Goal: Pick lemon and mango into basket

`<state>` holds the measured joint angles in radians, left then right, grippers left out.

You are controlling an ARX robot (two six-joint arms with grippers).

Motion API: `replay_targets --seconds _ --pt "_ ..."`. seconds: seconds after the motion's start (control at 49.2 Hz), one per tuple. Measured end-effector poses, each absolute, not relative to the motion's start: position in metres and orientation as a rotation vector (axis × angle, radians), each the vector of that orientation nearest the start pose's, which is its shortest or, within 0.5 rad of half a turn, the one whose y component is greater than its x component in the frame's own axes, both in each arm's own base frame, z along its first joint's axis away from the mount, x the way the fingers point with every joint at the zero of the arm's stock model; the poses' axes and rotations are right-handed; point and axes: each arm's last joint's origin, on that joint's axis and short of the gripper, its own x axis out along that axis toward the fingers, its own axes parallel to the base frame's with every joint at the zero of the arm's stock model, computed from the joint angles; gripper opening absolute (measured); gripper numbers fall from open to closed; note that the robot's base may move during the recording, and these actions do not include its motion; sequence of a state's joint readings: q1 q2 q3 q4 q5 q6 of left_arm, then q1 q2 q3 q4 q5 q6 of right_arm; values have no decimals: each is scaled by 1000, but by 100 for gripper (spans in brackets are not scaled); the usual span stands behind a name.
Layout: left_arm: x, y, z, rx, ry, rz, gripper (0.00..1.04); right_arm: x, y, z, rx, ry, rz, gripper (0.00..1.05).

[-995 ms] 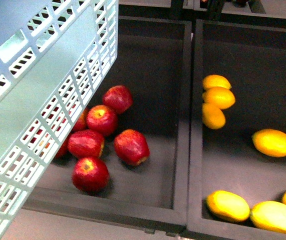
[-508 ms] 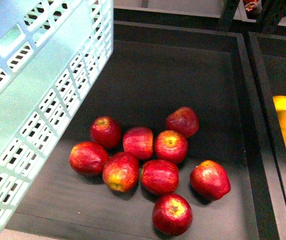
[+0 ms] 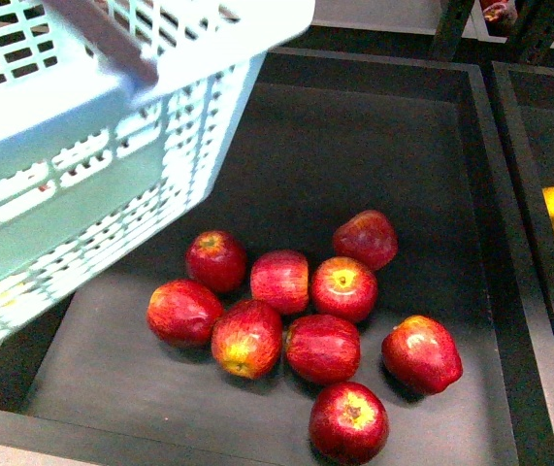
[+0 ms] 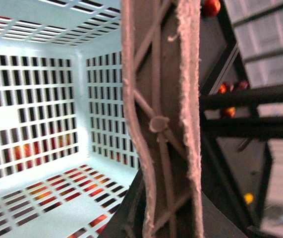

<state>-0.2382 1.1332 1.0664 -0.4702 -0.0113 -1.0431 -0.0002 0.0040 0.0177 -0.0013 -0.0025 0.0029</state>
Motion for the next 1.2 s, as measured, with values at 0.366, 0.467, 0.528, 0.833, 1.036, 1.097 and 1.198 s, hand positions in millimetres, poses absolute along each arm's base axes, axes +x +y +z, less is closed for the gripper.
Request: replay_targets --seconds 0.366,0.467,0.528,0.833,1.036,1.097,1.198 --pt "291 -97 323 -682 644 -68 6 97 0 169 3 -12 2 96" --pt "306 -120 313 -689 710 -131 6 97 0 169 2 -12 2 96" --pt "314 -135 309 -697 746 -170 6 97 0 169 2 -12 2 96" --pt "336 -217 313 -694 834 -398 6 97 0 169 3 -12 2 96" --pt "321 -252 322 -715 877 -560 6 97 0 169 2 -13 2 96" --pt "316 -262 325 -750 880 -623 6 97 0 169 3 -12 2 96" --pt "312 -268 328 -768 880 -654 6 97 0 169 3 -12 2 96"
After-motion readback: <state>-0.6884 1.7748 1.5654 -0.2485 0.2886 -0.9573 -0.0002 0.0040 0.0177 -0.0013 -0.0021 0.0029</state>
